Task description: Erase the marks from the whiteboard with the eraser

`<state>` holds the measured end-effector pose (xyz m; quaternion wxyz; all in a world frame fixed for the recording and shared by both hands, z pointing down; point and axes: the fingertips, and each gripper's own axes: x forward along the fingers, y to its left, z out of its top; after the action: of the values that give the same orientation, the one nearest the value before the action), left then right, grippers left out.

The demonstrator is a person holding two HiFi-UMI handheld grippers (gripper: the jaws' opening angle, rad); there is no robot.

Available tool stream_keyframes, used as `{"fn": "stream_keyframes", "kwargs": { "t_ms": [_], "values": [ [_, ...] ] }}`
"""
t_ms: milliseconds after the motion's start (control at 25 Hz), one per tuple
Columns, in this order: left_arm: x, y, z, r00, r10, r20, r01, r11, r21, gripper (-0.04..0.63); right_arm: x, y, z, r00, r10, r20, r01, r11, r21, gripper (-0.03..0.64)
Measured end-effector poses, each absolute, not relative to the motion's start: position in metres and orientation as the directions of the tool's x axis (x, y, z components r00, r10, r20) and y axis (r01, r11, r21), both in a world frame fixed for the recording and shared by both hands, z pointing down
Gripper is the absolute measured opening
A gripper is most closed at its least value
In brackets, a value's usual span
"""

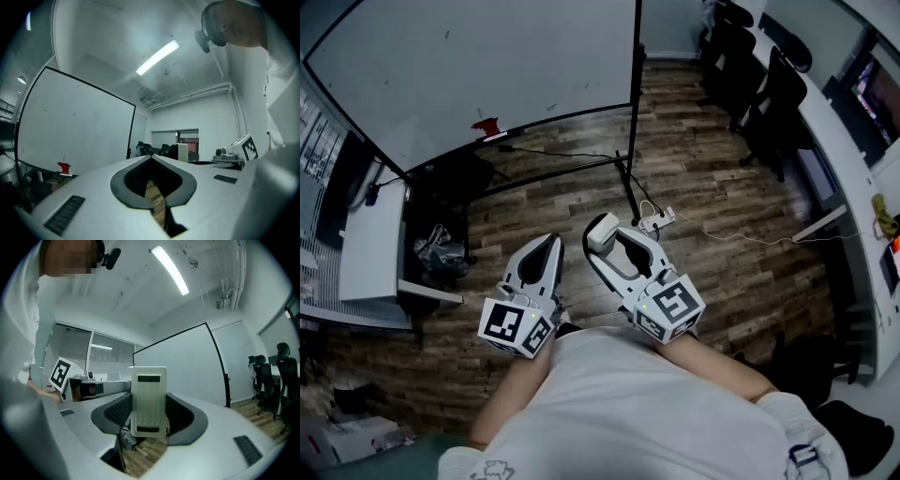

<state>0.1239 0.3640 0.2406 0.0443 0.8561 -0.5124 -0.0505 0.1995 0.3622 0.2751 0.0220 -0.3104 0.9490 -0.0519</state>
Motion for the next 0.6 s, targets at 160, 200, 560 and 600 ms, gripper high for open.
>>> {"fn": "stream_keyframes", "kwargs": {
  "t_ms": [160, 200, 560, 600],
  "values": [
    [0.125, 0.363, 0.241, 0.475, -0.879, -0.04, -0.87, -0.476, 0.13, 0.008, 0.199, 0.361, 0.275, -0.801, -0.599, -0.001, -0.595, 0.796, -0.116, 0.232],
    [0.125, 0.362, 0.242, 0.477, -0.878, -0.038, -0.869, -0.478, 0.13, 0.008, 0.198, 0.36, 0.274, -0.8, -0.599, -0.002, -0.595, 0.795, -0.115, 0.232],
    [0.091, 0.352, 0.252, 0.453, -0.891, -0.032, -0.878, -0.452, 0.158, 0.008, 0.171, 0.349, 0.282, -0.814, -0.581, -0.009, -0.575, 0.808, -0.125, 0.233],
    [0.087, 0.35, 0.254, 0.453, -0.891, -0.029, -0.878, -0.451, 0.16, 0.008, 0.166, 0.346, 0.283, -0.815, -0.58, -0.006, -0.575, 0.809, -0.123, 0.233]
  ]
}}
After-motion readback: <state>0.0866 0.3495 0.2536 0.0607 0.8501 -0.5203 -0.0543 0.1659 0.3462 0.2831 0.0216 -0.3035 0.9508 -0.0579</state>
